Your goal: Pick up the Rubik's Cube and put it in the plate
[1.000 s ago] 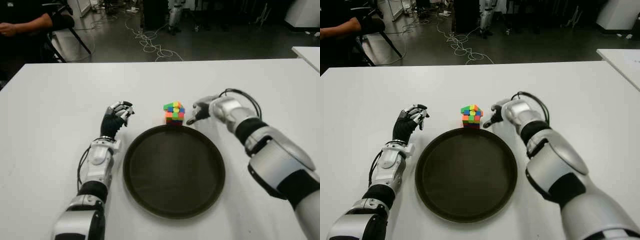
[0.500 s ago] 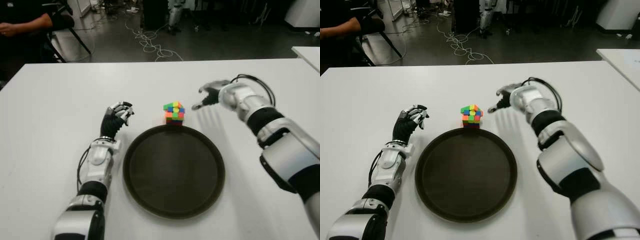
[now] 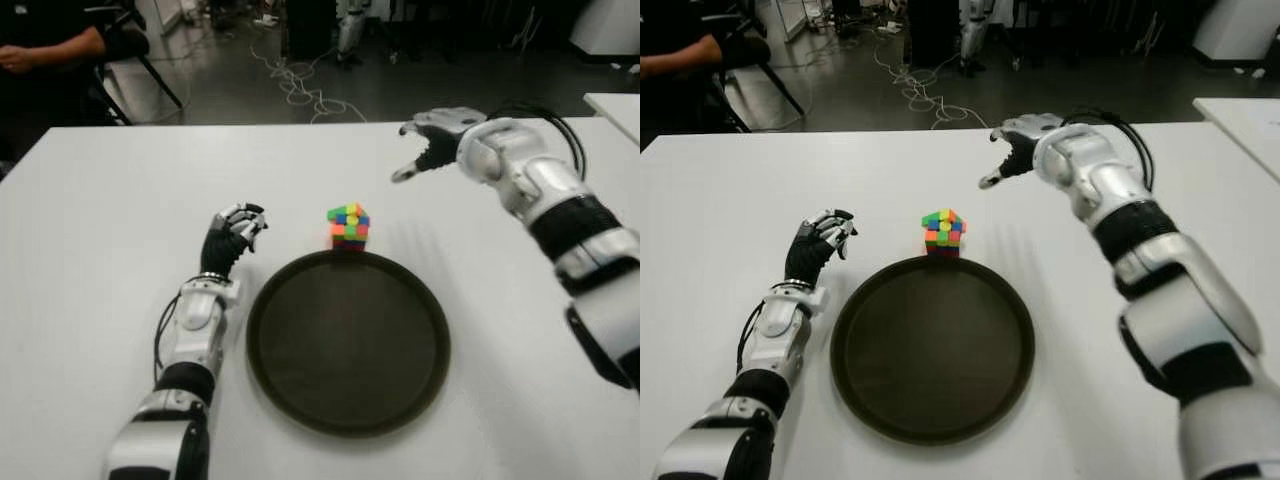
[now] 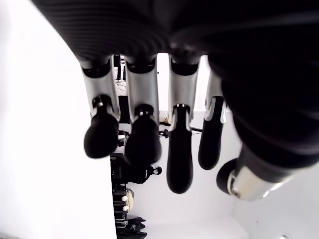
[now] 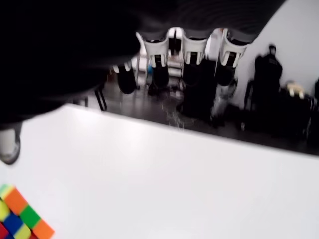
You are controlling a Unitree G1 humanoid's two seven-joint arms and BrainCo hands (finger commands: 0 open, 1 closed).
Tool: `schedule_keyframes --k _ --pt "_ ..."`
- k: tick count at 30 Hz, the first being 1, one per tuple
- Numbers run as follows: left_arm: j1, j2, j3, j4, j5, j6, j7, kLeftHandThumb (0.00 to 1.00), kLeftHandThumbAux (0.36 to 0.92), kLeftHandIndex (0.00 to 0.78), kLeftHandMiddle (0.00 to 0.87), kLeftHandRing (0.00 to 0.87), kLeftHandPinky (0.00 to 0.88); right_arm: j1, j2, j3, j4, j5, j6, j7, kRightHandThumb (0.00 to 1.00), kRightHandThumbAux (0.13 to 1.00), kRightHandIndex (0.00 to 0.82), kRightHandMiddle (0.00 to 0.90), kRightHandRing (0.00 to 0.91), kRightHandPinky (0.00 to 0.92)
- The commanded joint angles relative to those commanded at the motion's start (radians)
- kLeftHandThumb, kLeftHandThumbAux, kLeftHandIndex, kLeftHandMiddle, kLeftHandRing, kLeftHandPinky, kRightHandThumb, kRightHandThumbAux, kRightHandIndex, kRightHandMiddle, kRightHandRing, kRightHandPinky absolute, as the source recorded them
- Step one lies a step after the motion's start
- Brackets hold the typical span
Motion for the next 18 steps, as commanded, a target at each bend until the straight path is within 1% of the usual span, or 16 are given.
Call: schedule_keyframes --k 2,4,8,11,14,17,18 --pt "-0.001 -0.001 0.003 -0.001 -0.004 0.005 -0.002 0.857 0.657 0.421 0.563 0.769 0.784 0.023 -0.02 -0.015 -0.069 -0.002 0.016 0.026 0.12 0.364 0.0 0.0 0.0 0.0" --pt "-0.002 -0.001 0.005 -0.001 -0.007 0.008 -0.002 0.857 0.656 0.422 0.561 0.772 0.79 0.038 -0.032 -0.025 -0.113 -0.003 0.029 0.043 0.141 0.371 0.0 0.0 0.0 0.0" --pt "-0.003 -0.001 0.007 -0.002 -0.008 0.009 0.002 0.857 0.656 0.422 0.56 0.771 0.791 0.057 -0.044 -0.042 -0.161 -0.005 0.043 0.06 0.16 0.376 0.0 0.0 0.0 0.0" --pt "-0.004 -0.001 0.007 0.002 -0.003 0.001 0.009 0.857 0.657 0.42 0.561 0.761 0.76 0.073 -0.049 -0.054 -0.195 -0.003 0.049 0.058 0.167 0.376 0.0 0.0 0.0 0.0" --pt "-0.005 -0.001 0.006 0.003 0.0 0.0 0.014 0.856 0.657 0.419 0.564 0.755 0.749 0.086 -0.039 -0.063 -0.208 -0.002 0.047 0.03 0.169 0.38 0.0 0.0 0.0 0.0" --pt "-0.008 -0.002 0.006 0.005 0.0 0.001 0.015 0.855 0.658 0.417 0.565 0.763 0.768 0.09 -0.021 -0.069 -0.189 0.0 0.036 -0.004 0.157 0.384 0.0 0.0 0.0 0.0" --pt "-0.008 -0.002 0.005 0.007 0.002 -0.001 0.017 0.855 0.658 0.417 0.564 0.765 0.772 0.086 0.003 -0.07 -0.146 0.004 0.023 -0.052 0.155 0.385 0.0 0.0 0.0 0.0"
